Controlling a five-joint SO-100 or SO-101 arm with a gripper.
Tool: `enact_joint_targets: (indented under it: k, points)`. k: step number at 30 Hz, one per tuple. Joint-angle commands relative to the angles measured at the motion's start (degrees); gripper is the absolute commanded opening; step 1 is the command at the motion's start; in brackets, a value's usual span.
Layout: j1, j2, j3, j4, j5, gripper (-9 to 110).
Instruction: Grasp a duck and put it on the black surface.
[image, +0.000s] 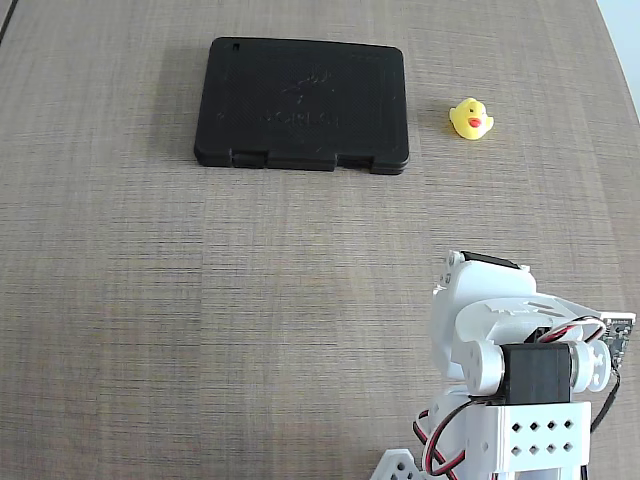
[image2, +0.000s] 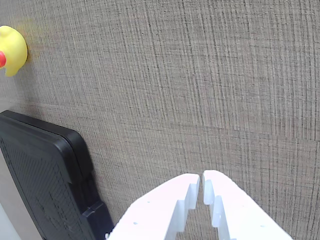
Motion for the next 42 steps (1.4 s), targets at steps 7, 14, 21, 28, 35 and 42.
enact_joint_targets:
  k: [7, 14, 21, 28, 35, 42]
  points:
    - [-0.79, 3.60, -2.02, 0.09, 0.26, 0]
    - [-0.79, 3.60, -2.02, 0.09, 0.26, 0]
    - [-0.79, 3.69, -1.85, -0.62, 0.26, 0]
    - [-1.41, 3.34, -2.02, -0.70, -0.26, 0]
    - [-0.53, -15.21, -8.79, -6.06, -0.44, 0]
    - [-0.53, -53.79, -34.28, -15.38, -0.44, 0]
